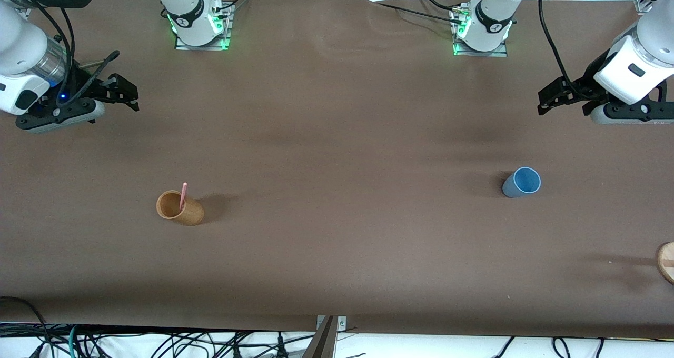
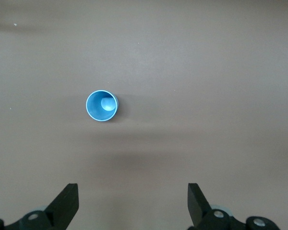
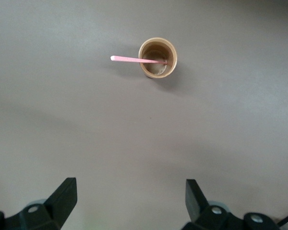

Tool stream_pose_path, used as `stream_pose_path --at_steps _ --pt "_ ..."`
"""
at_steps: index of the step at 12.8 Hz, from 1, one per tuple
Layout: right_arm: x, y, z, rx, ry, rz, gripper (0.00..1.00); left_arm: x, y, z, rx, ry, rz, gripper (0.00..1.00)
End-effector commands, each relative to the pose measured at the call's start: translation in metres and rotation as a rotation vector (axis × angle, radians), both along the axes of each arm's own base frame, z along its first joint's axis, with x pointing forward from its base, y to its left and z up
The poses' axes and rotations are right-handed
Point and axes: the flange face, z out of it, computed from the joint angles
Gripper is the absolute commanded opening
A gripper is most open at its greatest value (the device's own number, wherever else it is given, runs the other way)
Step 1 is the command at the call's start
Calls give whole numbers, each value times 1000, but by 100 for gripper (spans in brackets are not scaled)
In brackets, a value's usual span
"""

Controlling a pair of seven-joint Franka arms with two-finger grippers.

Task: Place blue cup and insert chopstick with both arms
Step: 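Move the right gripper toward the wooden cup while the left gripper approaches the blue cup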

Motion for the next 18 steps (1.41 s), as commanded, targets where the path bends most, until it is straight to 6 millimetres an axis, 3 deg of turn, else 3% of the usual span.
stream_pose_path --at_steps 1,4,11,16,18 --pt "-8 1 3 2 -2 -12 100 -4 5 3 -16 -3 -34 100" --pt "-7 3 4 2 -11 -15 100 -3 14 2 -18 -2 -25 100" --pt "-7 3 -3 2 -11 -10 100 3 15 -1 -17 21 -23 100" --pt "-5 4 -18 4 -29 16 100 11 13 -7 -19 27 -31 100" --pt "-4 3 -19 4 -29 16 100 23 13 -37 -22 93 -29 100"
